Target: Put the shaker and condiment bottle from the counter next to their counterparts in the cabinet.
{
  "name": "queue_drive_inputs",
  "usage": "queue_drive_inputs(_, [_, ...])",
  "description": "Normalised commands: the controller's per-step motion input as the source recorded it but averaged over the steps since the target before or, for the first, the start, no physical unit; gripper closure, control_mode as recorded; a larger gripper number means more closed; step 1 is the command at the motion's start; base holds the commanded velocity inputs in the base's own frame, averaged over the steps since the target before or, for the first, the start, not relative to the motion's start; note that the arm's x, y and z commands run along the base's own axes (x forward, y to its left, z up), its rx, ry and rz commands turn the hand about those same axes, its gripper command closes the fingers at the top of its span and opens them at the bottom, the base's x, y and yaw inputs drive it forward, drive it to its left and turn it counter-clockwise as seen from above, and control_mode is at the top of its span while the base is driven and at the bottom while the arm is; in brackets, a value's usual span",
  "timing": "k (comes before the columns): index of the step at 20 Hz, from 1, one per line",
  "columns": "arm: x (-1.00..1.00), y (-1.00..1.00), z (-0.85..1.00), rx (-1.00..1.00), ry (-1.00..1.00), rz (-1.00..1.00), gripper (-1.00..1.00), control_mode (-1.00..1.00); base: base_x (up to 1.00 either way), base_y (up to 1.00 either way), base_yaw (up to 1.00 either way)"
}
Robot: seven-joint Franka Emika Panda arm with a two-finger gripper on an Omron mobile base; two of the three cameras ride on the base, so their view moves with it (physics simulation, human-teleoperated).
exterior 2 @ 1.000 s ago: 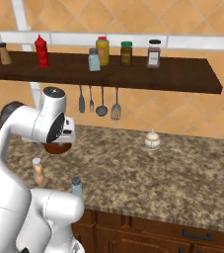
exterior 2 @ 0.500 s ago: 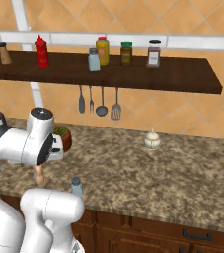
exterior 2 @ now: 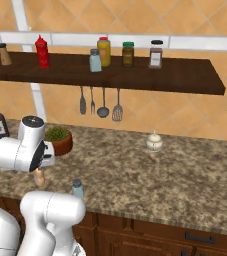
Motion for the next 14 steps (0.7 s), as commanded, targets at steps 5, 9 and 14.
queue_drive_inputs(5, [0.12,0.06,-0.05,0.0,0.0,0.03,-1.0,-1.0,0.0,0.0,0.0])
queue_drive_inputs(9, [0.18,-0.04,-0.17,0.0,0.0,0.02,-1.0,-1.0,0.0,0.0,0.0])
queue_drive_inputs(14, [0.36,-0.14,-0.2,0.0,0.0,0.06,-1.0,-1.0,0.0,0.0,0.0])
